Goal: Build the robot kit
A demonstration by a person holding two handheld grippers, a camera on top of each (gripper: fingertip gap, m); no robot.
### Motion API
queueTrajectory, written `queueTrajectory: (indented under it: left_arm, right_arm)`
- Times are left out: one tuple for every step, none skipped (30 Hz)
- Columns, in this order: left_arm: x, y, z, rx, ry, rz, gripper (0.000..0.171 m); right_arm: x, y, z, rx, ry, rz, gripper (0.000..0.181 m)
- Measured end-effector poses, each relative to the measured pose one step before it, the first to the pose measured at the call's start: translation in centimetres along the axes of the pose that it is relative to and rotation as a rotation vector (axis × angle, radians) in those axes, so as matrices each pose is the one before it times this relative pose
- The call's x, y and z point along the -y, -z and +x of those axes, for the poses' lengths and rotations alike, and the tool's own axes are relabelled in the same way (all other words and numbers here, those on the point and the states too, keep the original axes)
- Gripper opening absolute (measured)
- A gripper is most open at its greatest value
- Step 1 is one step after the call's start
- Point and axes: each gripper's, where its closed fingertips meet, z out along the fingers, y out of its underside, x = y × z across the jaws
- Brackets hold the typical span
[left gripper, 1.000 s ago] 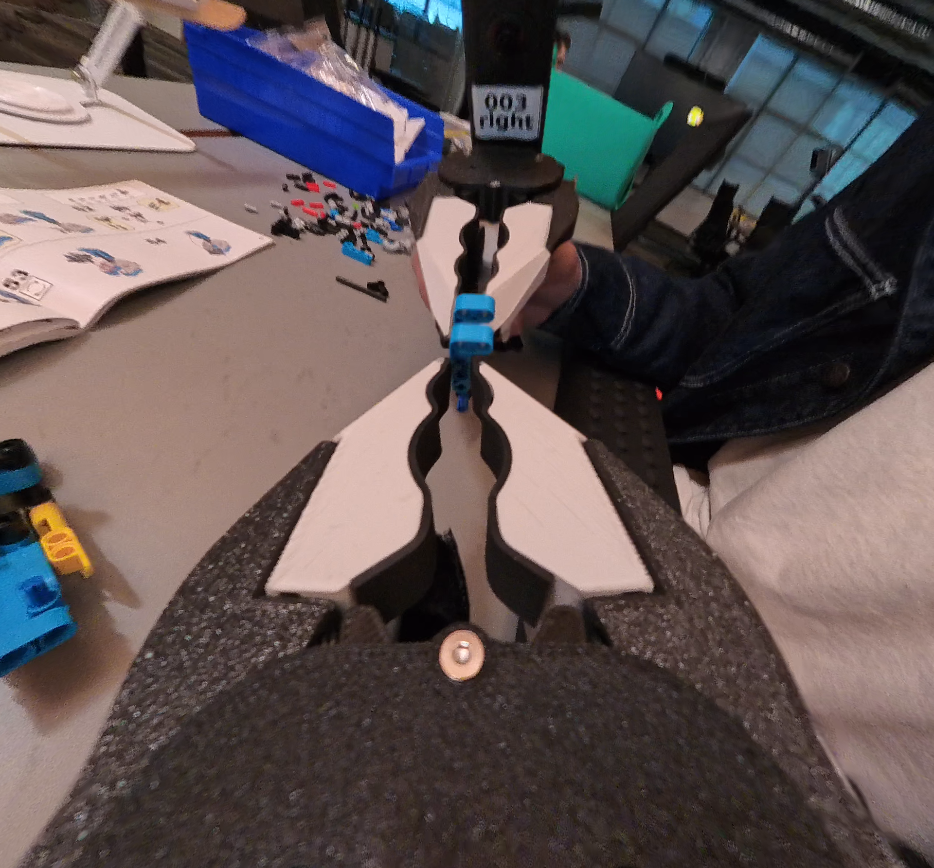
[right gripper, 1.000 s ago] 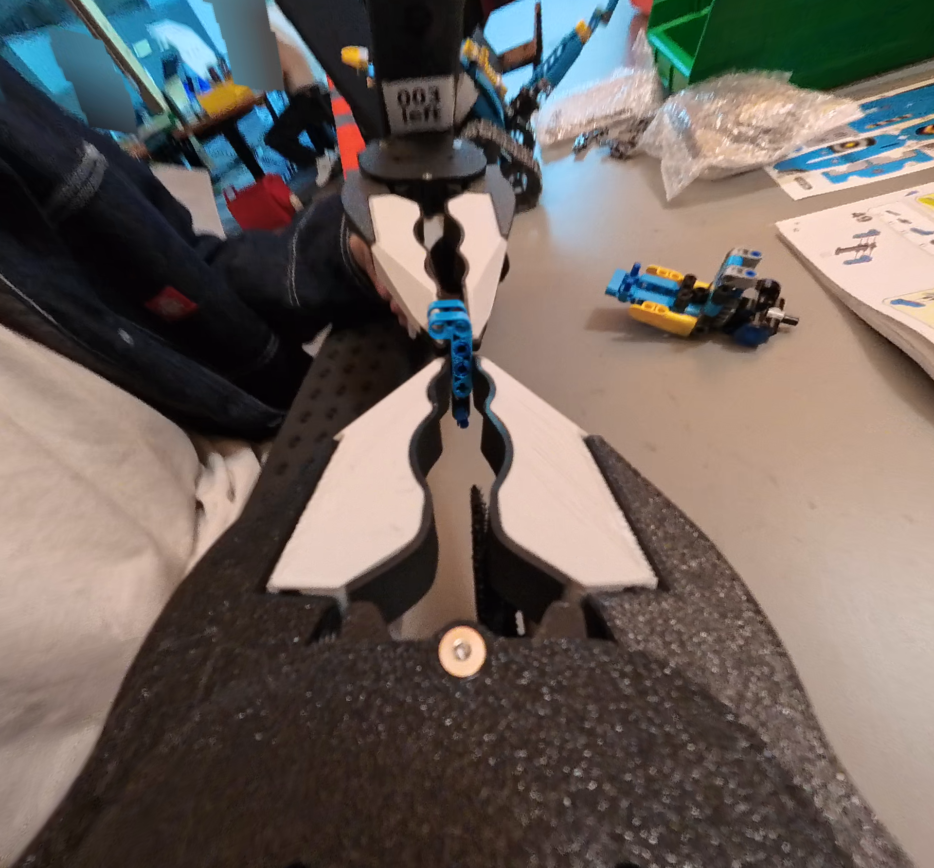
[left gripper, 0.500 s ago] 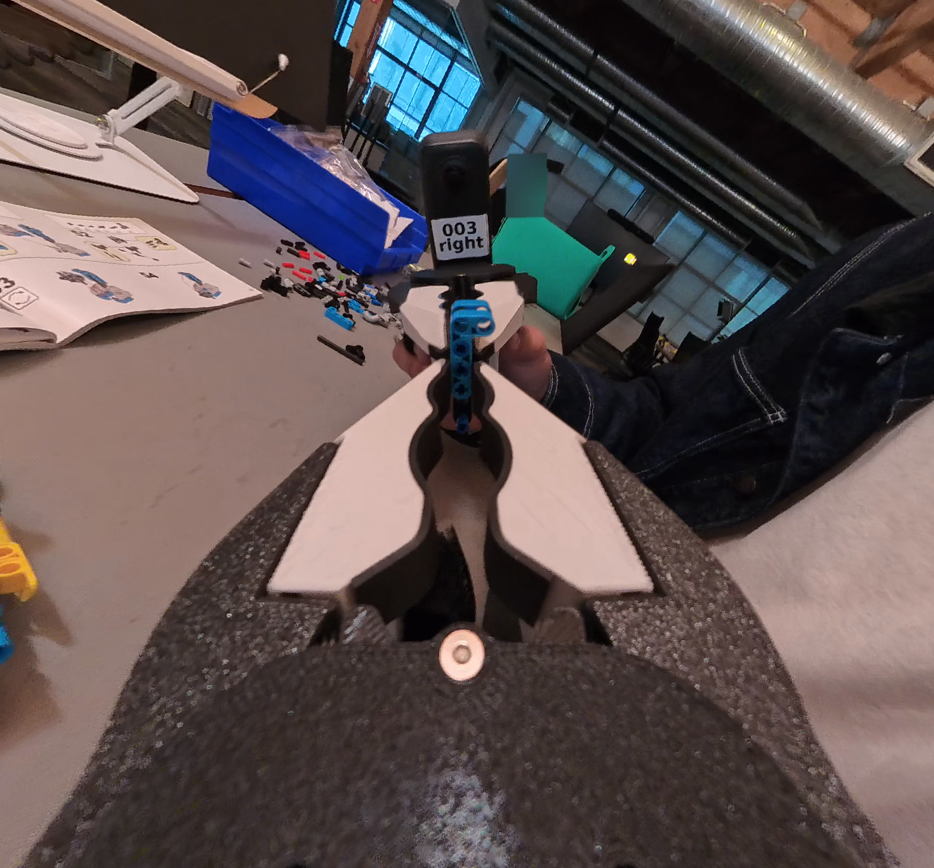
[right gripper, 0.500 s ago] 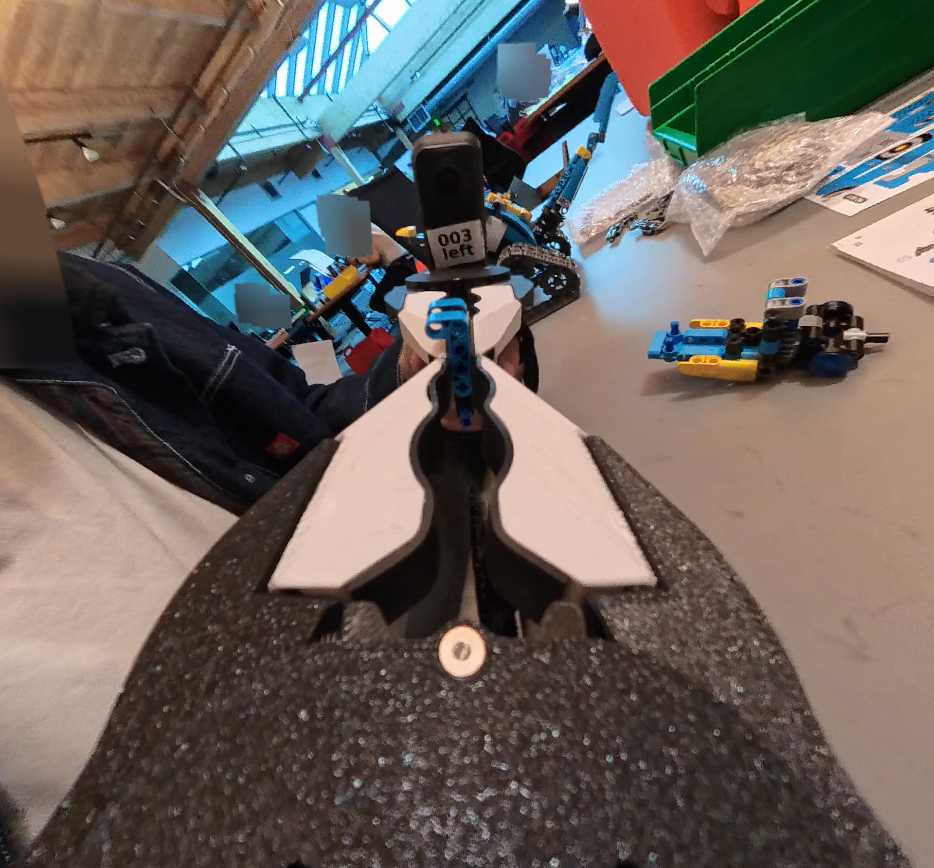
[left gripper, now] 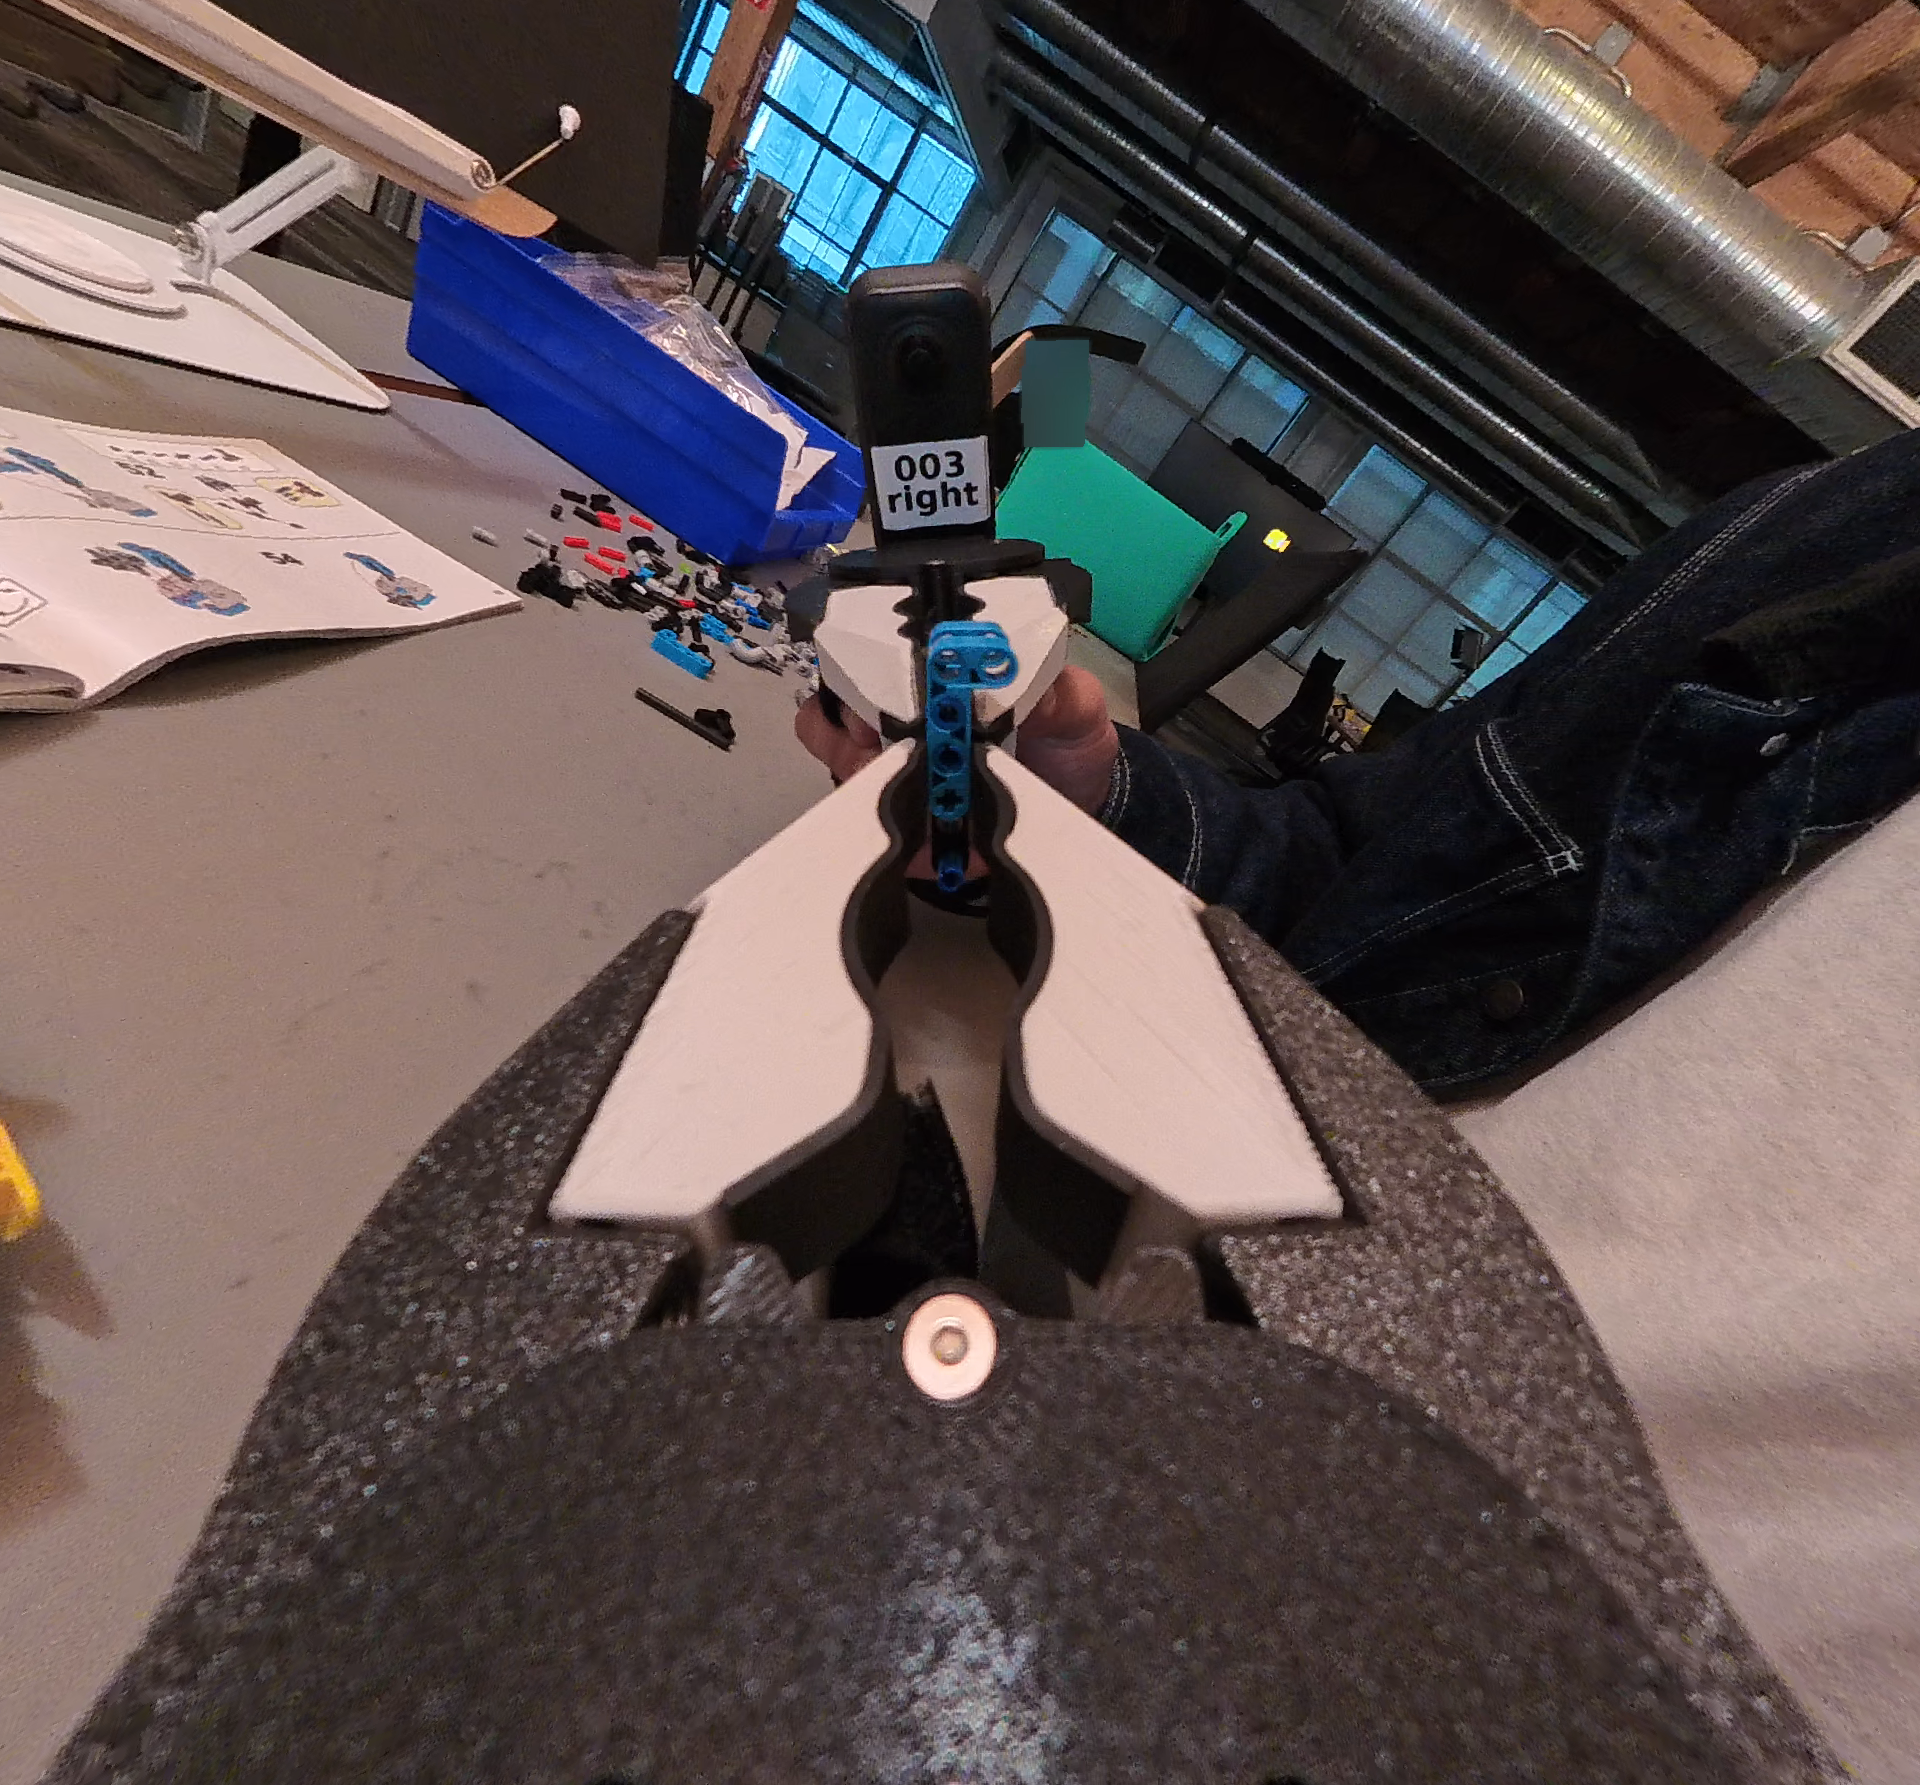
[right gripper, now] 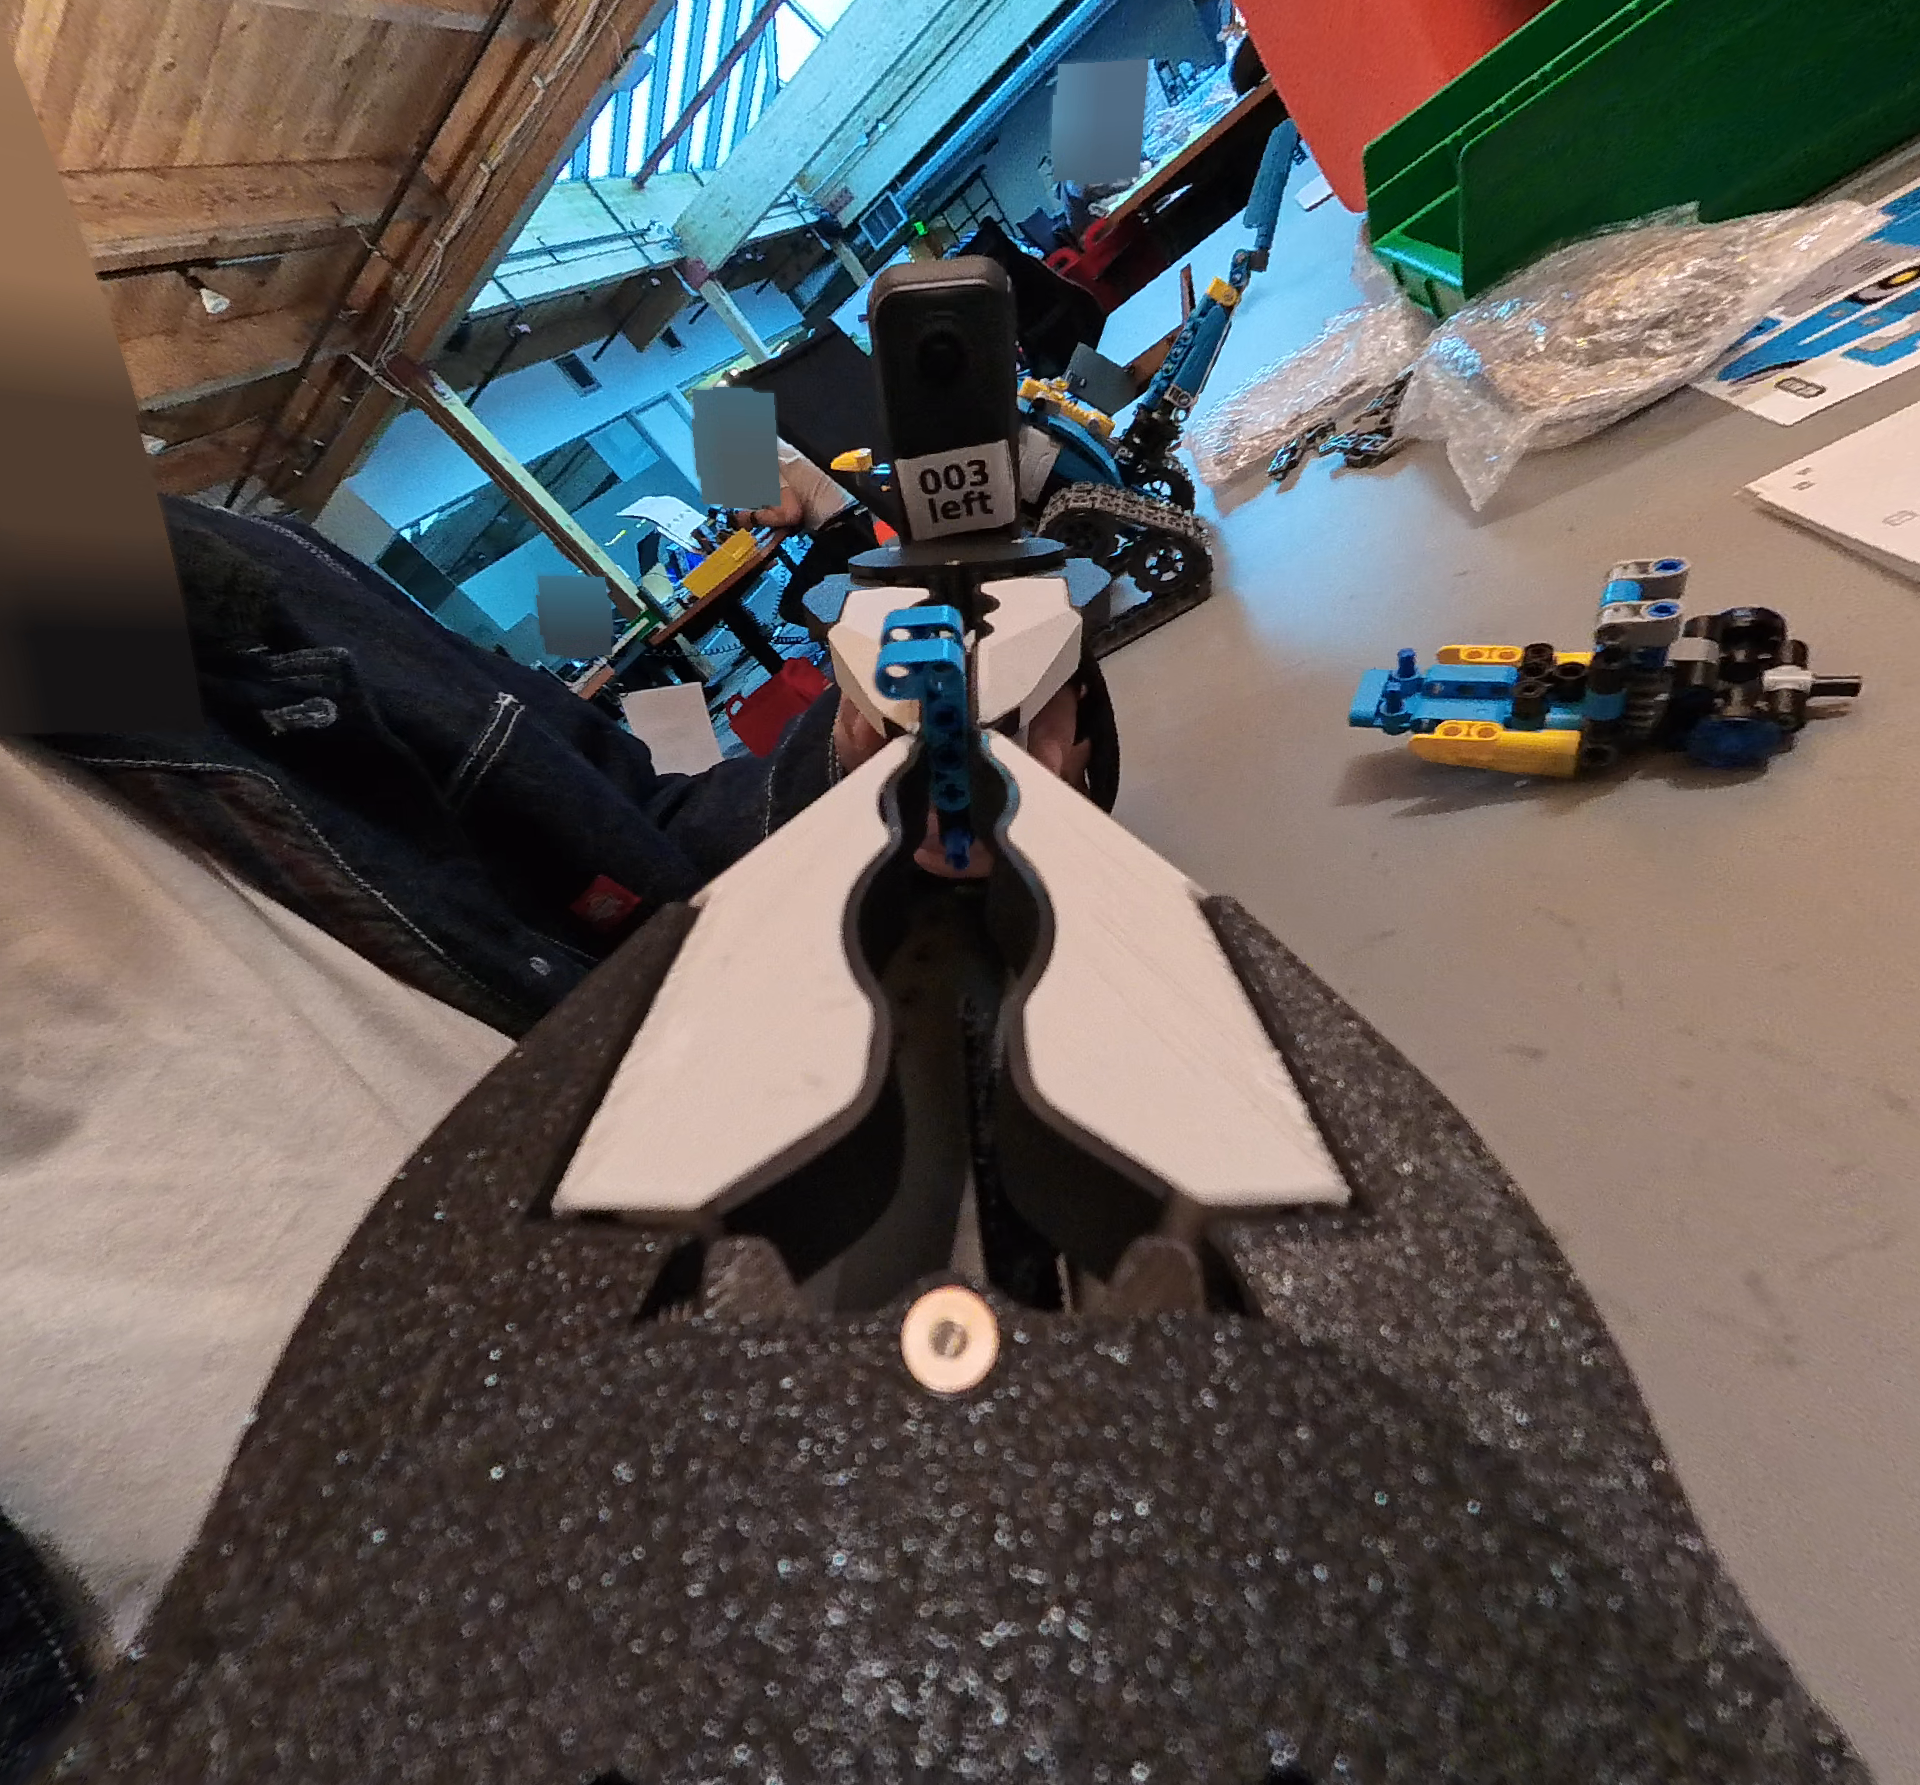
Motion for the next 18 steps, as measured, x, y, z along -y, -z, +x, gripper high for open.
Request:
queueTrajectory:
  left_arm:
    - [0.001,-0.001,0.056,-0.0043,0.0026,-0.00011,0.005]
    - [-0.023,-0.009,-0.046,0.0040,-0.0019,-0.00125,0.005]
    - [0.021,0.013,0.037,-0.0018,-0.0001,0.00104,0.005]
    - [0.024,0.007,0.015,-0.0012,0.0018,0.00171,0.005]
    - [0.010,0.016,-0.046,0.0033,0.0002,0.00052,0.005]
    - [0.003,-0.011,0.034,0.0000,-0.0016,0.00066,0.005]
    - [0.038,-0.004,-0.030,0.0036,-0.0010,0.00214,0.005]
    - [0.104,0.020,-0.018,0.0007,0.0060,0.00871,0.006]
    - [0.036,-0.012,0.018,-0.0027,0.0087,0.00455,0.005]
    - [0.028,-0.012,-0.087,0.0064,-0.0016,0.00177,0.005]
    - [0.021,-0.005,0.085,-0.0044,0.0018,0.00271,0.006]
    - [0.017,-0.019,0.009,0.0004,0.0020,0.00136,0.006]
    - [0.066,-0.009,-0.062,0.0040,0.0029,0.00573,0.005]
    - [-0.025,-0.016,0.034,-0.0027,0.0028,-0.00016,0.006]
    - [0.057,-0.016,-0.025,0.0013,0.0015,0.00316,0.005]
    - [0.035,-0.009,0.065,-0.0058,0.0063,0.00452,0.006]
    - [-0.072,-0.024,0.024,-0.0024,0.0030,-0.00350,0.005]
    - [-0.008,-0.019,-0.079,0.0088,-0.0071,-0.00093,0.005]
  right_arm:
    - [-0.016,0.003,-0.121,0.0084,-0.0038,-0.0015,0.006]
    - [-0.007,0.017,0.051,-0.0051,0.0041,-0.0015,0.006]
    - [-0.014,0.008,0.012,-0.0027,0.0046,-0.0032,0.005]
    - [0.015,-0.015,-0.086,0.0045,-0.0009,-0.0007,0.005]
    - [0.015,-0.002,0.060,-0.0063,0.0033,0.0010,0.005]
    - [-0.030,-0.002,-0.009,0.0014,-0.0003,-0.0010,0.005]
    - [0.039,0.016,-0.026,0.0032,-0.0035,0.0013,0.005]
    - [0.052,-0.011,0.064,-0.0060,0.0045,0.0038,0.005]
    - [0.051,-0.008,-0.070,0.0065,-0.0032,0.0005,0.005]
    - [0.027,0.028,0.095,-0.0040,-0.0034,0.0012,0.005]
    - [0.025,0.001,-0.013,0.0008,0.0028,0.0038,0.005]
    - [-0.010,0.020,-0.109,0.0091,-0.0063,-0.0032,0.005]
    - [0.061,0.015,0.102,-0.0070,0.0024,0.0049,0.005]
    - [0.000,0.010,-0.049,0.0046,0.0003,-0.0024,0.005]
    - [0.028,0.028,0.010,-0.0017,0.0015,-0.0012,0.005]
    - [0.077,-0.001,-0.007,-0.0063,0.0108,0.0037,0.005]
    - [-0.090,0.030,-0.121,0.0031,0.0073,-0.0112,0.005]
    - [0.003,0.042,0.100,-0.0063,-0.0009,0.0001,0.005]
